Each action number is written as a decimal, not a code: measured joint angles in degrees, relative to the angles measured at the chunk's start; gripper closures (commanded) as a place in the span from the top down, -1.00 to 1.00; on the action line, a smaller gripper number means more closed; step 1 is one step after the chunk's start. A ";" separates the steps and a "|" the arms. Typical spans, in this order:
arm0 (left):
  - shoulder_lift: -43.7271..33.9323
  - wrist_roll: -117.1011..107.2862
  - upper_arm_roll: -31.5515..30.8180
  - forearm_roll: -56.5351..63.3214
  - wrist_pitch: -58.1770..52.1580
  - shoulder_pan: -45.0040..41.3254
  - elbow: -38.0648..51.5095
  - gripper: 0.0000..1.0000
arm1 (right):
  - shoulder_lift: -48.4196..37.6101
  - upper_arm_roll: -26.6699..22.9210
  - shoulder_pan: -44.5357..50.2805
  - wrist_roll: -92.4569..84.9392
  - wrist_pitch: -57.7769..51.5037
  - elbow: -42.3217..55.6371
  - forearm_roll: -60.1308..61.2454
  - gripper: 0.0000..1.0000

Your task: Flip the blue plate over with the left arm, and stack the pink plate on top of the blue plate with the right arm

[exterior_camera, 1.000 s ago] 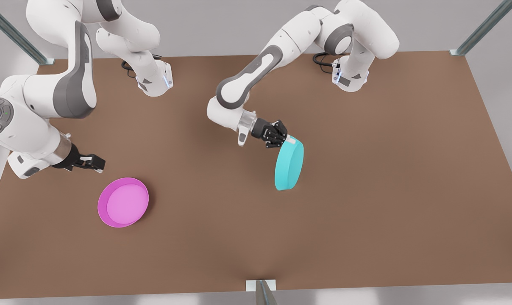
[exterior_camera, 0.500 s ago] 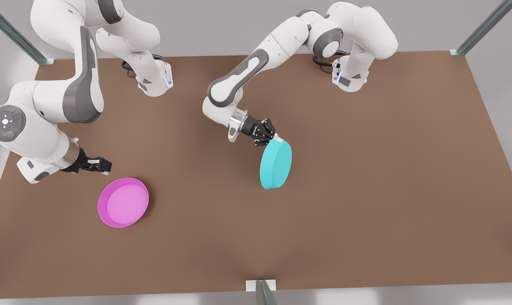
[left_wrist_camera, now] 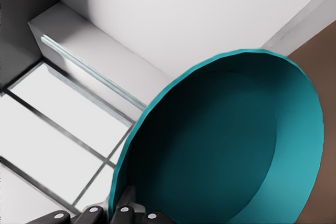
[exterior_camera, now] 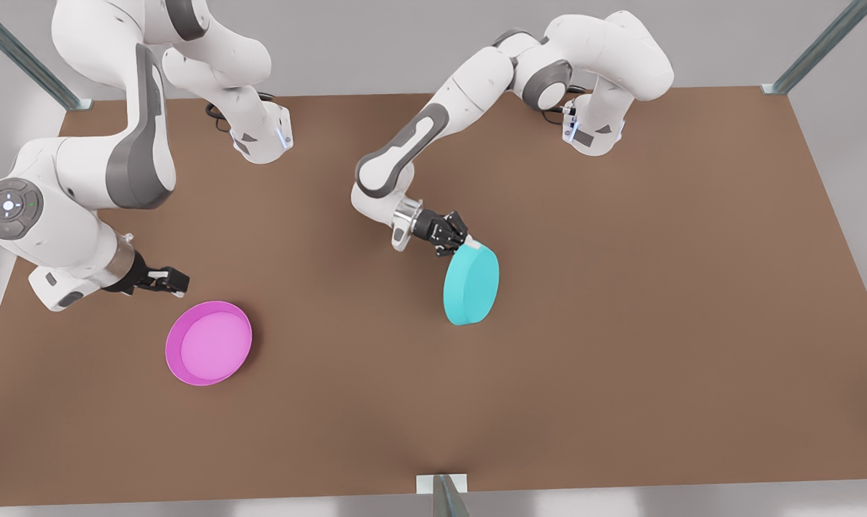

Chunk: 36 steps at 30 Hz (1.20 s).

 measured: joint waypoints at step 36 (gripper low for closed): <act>4.17 -45.75 -38.09 -11.72 7.14 10.47 27.39 1.00 | -4.39 -4.09 -1.02 -5.70 13.13 -17.41 1.68 1.00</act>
